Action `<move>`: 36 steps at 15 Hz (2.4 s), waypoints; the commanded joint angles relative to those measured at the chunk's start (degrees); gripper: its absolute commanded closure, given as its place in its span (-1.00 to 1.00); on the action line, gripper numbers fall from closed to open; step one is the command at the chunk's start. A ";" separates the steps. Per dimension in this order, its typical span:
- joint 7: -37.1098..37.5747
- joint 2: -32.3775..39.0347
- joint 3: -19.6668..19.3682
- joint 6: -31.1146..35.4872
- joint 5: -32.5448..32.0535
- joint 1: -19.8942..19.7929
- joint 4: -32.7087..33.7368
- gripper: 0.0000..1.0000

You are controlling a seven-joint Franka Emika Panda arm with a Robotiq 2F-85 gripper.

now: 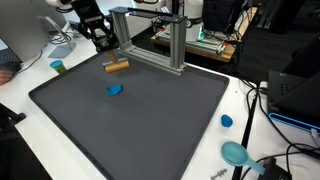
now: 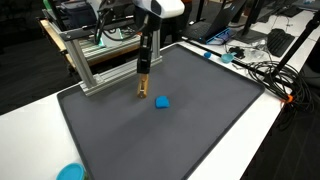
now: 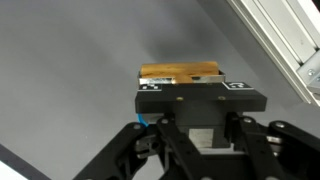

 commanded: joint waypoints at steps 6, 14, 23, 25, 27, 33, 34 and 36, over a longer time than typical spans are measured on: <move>-11.17 -0.07 2.05 6.78 8.45 -3.28 0.20 0.57; -10.41 -1.13 2.16 15.81 10.61 -2.74 -4.71 0.57; -7.37 -0.63 1.52 17.35 6.95 -1.24 -6.32 0.57; -6.93 -0.12 1.82 17.57 7.56 -1.29 -5.98 0.57; -6.47 0.15 1.86 17.66 7.69 -1.20 -5.55 0.57; -4.55 2.34 1.52 17.58 5.19 -0.79 -4.19 0.57; -4.21 2.87 1.67 17.42 5.40 -0.89 -3.92 0.57; -5.36 2.48 2.14 16.96 6.26 -1.57 -4.70 0.07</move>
